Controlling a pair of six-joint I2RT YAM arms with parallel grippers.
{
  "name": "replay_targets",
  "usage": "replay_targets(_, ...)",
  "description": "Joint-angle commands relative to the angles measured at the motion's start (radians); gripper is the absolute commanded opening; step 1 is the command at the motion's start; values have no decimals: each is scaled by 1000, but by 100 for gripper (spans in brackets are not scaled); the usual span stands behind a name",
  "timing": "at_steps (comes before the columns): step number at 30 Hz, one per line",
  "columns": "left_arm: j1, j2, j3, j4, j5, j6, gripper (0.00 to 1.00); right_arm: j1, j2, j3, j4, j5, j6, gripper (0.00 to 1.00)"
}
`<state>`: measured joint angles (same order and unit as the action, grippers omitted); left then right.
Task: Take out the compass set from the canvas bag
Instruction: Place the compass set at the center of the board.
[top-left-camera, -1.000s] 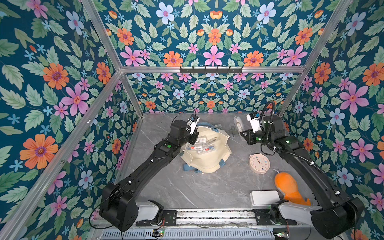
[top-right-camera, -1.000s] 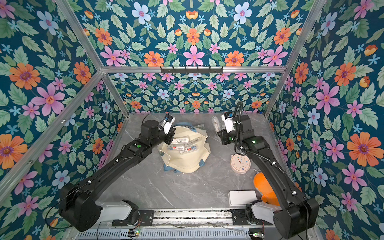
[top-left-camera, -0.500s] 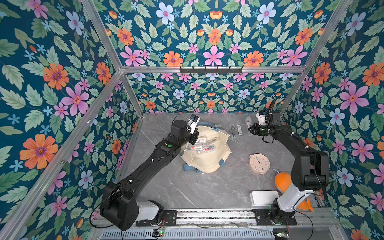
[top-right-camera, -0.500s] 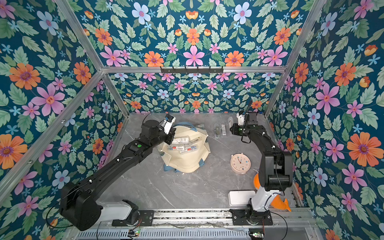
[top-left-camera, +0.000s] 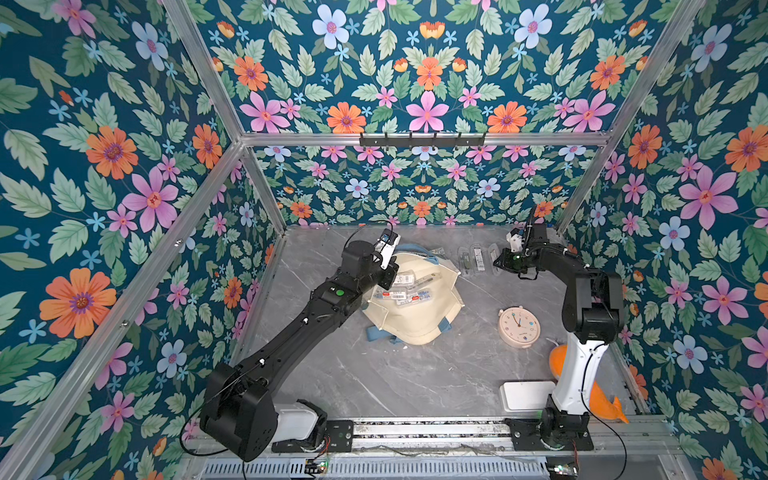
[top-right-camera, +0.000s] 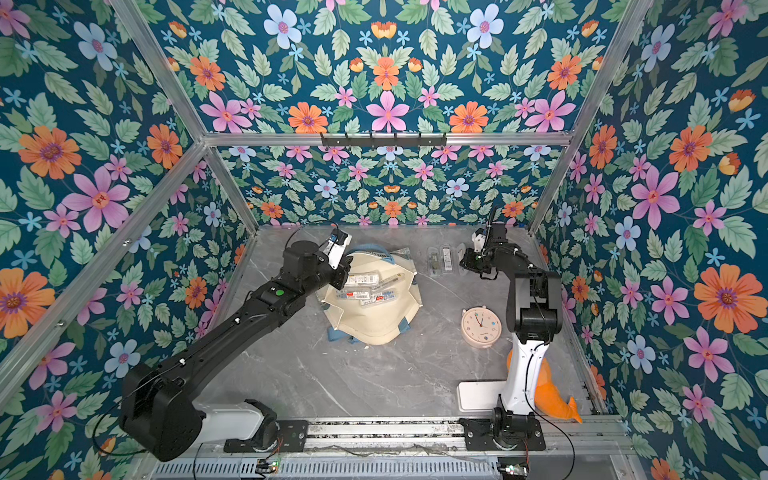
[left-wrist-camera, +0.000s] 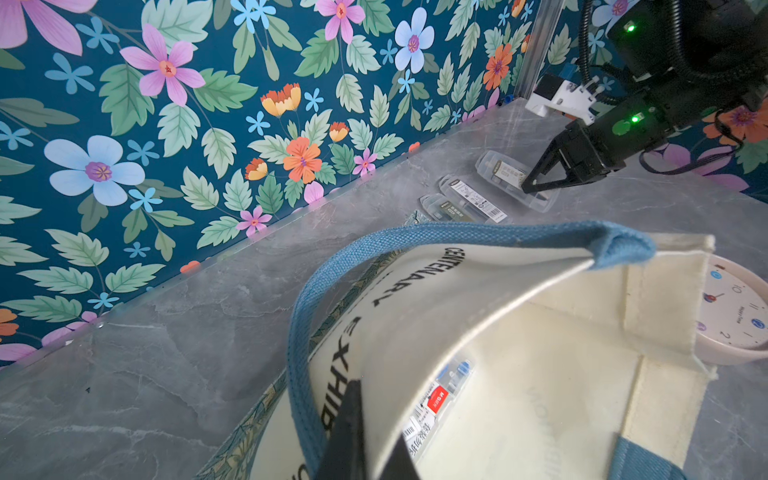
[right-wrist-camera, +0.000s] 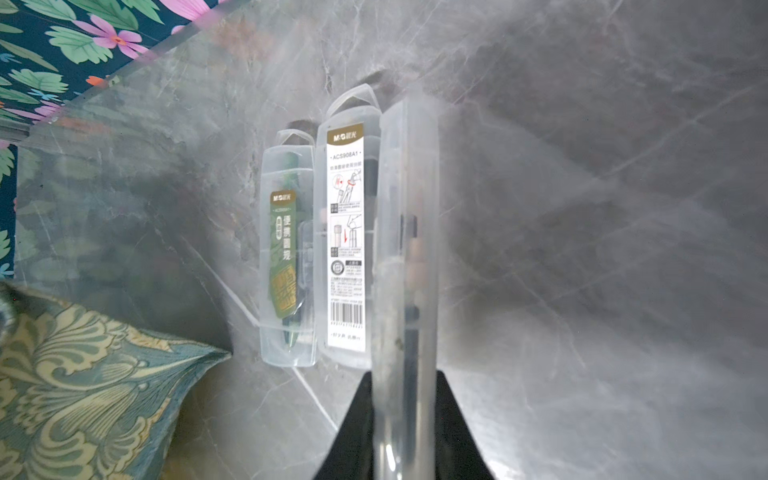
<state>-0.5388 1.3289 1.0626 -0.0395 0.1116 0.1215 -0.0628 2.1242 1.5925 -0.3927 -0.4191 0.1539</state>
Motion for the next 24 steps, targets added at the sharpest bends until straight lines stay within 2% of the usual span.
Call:
replay_targets(1,0,-6,-4,20,17,-14,0,-3,40,51,-57,-13,3,12)
replay_targets(15,0,-13,-12,23,17,-15,0,-3,118,154,-115,-43,5,19)
replay_targets(24,0,-19,-14,20,12,-13,0,-3,166,235,-207,-32,-20,27)
